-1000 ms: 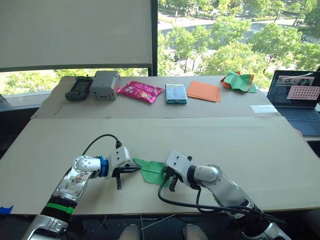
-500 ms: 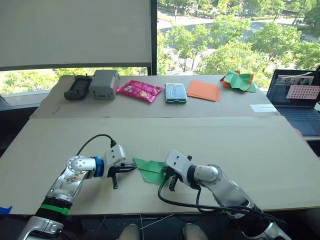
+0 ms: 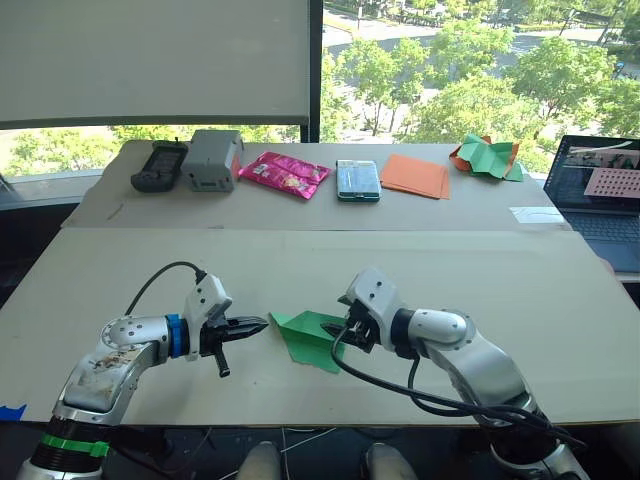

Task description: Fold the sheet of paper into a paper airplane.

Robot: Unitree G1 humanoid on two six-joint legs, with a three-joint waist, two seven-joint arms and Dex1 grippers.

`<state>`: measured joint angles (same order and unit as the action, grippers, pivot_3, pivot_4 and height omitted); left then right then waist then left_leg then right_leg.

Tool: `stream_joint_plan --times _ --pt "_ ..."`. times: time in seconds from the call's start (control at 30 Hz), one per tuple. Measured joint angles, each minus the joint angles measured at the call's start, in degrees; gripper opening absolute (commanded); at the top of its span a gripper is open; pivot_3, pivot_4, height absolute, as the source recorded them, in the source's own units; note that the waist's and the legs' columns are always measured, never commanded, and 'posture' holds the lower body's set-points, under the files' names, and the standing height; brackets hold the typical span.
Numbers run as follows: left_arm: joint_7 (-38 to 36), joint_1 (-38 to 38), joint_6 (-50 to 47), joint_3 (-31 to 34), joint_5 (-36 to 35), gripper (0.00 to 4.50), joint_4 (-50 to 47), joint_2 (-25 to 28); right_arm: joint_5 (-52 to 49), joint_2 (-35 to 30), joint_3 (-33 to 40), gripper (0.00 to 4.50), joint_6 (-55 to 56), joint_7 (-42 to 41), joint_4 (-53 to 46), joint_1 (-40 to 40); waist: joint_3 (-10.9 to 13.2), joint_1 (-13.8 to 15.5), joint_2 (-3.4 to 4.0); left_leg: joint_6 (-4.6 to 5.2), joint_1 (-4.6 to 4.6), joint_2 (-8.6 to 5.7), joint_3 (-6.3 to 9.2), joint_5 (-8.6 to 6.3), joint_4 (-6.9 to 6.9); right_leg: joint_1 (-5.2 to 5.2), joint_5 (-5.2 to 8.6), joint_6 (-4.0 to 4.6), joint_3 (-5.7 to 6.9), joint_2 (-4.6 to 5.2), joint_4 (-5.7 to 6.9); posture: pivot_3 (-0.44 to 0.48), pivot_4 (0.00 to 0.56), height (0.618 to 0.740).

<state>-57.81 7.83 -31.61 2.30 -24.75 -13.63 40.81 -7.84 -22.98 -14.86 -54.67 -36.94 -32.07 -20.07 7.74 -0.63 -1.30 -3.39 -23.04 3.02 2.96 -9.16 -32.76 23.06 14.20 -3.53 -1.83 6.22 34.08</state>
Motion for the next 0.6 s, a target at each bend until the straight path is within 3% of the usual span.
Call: stream_joint_plan --times 0.23,0.6 --pt "1.68 -0.63 -1.23 1.92 -2.49 0.0 -1.84 -0.13 -2.6 -2.89 4.51 4.46 -1.46 1.02 0.09 0.8 0.08 -0.07 0.02 -0.01 -0.02 -0.02 -0.01 0.0 -0.02 0.07 0.0 0.0 -0.01 0.03 -0.04 0.0 0.15 0.706" --pt "3.47 -2.29 -2.32 1.88 -4.6 0.0 -5.07 -0.3 -6.58 -3.94 4.82 4.46 0.65 -1.09 6.34 0.85 0.08 -0.12 0.01 0.02 -0.01 -0.02 -0.01 0.01 -0.02 0.02 -0.01 0.01 -0.03 0.0 0.01 0.0 0.15 0.706"
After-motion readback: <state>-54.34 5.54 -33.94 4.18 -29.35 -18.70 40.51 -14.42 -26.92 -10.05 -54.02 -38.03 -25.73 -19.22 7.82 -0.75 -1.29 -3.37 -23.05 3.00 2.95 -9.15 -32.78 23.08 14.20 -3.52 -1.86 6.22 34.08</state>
